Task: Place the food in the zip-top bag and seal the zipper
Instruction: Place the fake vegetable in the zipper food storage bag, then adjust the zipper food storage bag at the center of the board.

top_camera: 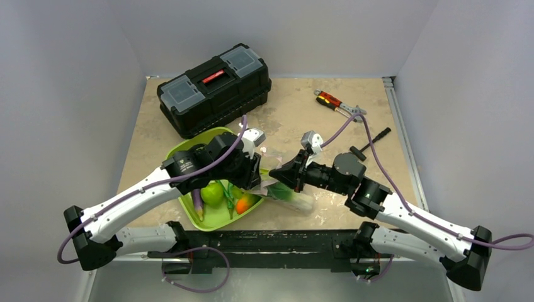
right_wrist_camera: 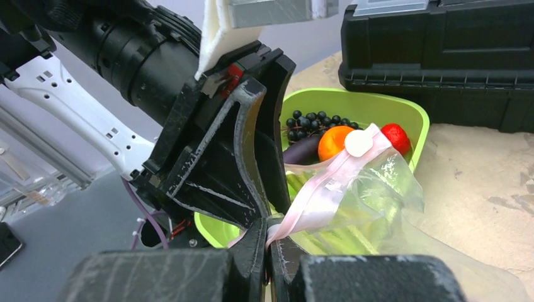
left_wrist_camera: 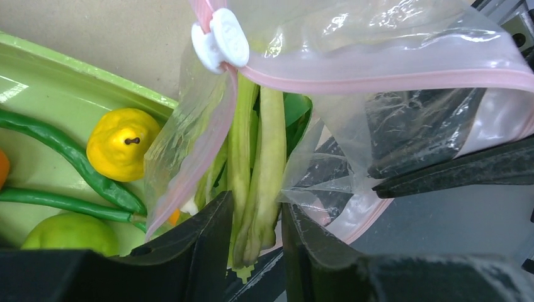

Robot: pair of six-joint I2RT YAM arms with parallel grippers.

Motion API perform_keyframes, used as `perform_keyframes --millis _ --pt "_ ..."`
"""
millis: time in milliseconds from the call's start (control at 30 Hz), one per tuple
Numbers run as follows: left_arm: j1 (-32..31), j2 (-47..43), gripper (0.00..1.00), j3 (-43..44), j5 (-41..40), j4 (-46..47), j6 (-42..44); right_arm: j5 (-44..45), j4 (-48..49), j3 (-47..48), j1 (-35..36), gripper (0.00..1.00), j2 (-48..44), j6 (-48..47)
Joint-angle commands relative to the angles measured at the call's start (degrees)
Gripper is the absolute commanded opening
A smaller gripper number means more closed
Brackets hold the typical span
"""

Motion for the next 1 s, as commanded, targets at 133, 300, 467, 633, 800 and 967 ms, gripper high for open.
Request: perform_keyframes --millis 133,300,467,633,800,967 --pt "1.0 -1.3 0.52 0.6 3.7 0.2 2.4 -1.3 -0.7 2.3 0.2 0.0 -1.2 -2.8" --pt "2.6 -9.9 0.86 -1.4 2.9 -0.3 -1.3 4.5 -3.3 2.9 0.2 0.0 -2.2 -0.4" --pt "3.4 -14.0 0.78 3.6 -6.3 -4.5 -9.2 7.0 -10.4 8.6 0.1 0.0 -0.1 1.6" --pt "3.7 -11.4 0.62 4.6 -13.2 -4.4 -9.2 6.6 -12.6 10.9 0.1 0.0 0.0 1.9" --pt "4.6 -5.6 0.74 3.8 -3.7 1.9 -5.4 6.7 -14.0 12.4 0.1 0.0 0.1 1.6" --pt "4.6 -0.1 0.72 4.4 1.2 6.3 -3.9 6.9 -14.7 13.4 0.1 0.0 0.6 1.5"
